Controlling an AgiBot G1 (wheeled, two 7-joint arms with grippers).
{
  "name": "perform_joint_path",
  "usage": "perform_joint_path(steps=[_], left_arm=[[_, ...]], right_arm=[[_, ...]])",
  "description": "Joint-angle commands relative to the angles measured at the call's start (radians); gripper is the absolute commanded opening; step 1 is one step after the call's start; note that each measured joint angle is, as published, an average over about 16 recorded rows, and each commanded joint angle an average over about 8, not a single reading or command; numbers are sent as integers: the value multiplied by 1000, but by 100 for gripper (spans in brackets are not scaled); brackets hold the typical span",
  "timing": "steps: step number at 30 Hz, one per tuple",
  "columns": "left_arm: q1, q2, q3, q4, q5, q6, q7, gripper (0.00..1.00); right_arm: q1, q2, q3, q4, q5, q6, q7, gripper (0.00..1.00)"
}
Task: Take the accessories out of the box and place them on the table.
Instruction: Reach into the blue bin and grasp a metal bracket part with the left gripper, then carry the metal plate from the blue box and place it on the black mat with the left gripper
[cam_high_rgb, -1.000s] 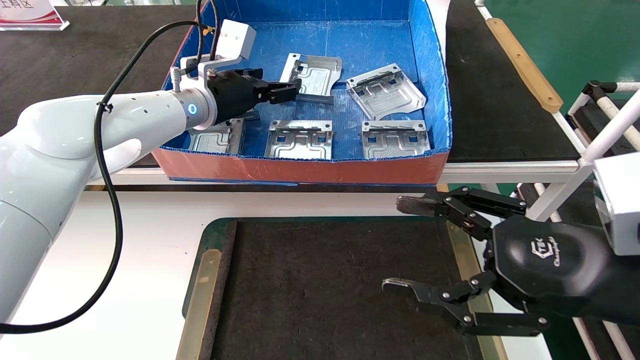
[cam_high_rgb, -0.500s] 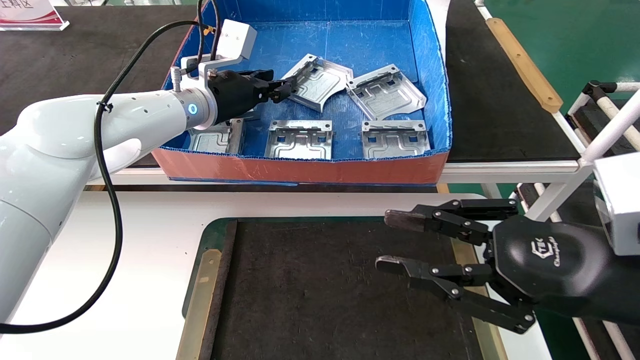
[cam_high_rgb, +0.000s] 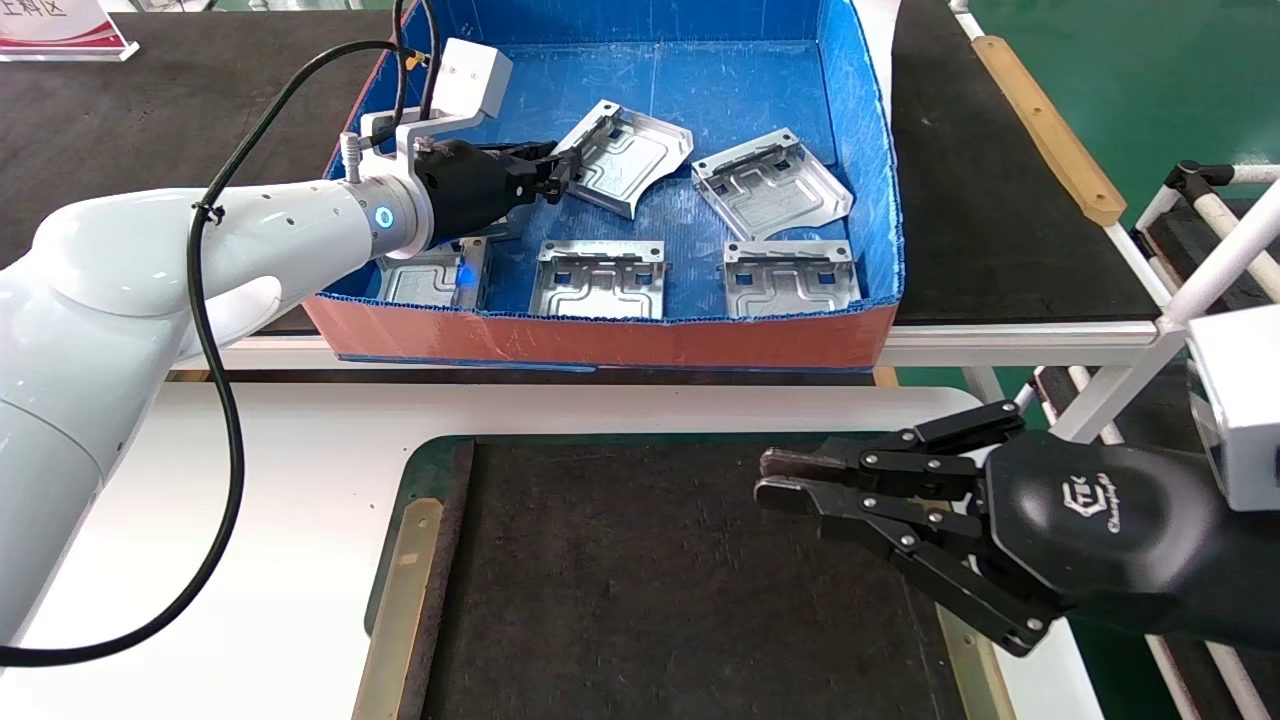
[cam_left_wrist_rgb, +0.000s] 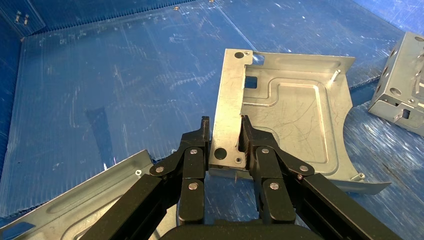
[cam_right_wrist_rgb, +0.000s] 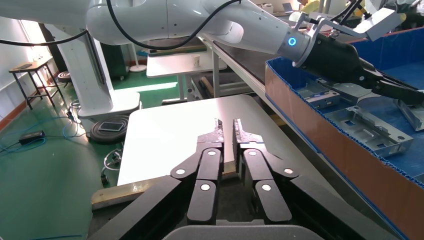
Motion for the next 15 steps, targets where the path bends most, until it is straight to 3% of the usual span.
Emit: perform_joint_path(steps=[1,2,3,10,11,15], left_arm=[[1,-3,1,-2,0,1,-2,0],[1,-7,1,-4,-2,4,-2,0],[1,-12,1,-8,-4,7,-2,0],[9,-71,-21,-68,-41,55,46,0],[13,-83,-27,-81,-51,66,61,0],[31,-137,-59,-133,-100,127,145,0]], right_arm=[[0,0,0,0,0,0,0,0],[0,0,0,0,0,0,0,0],[0,0,0,0,0,0,0,6],[0,0,0,0,0,0,0,94],[0,0,0,0,0,0,0,100],[0,0,0,0,0,0,0,100]])
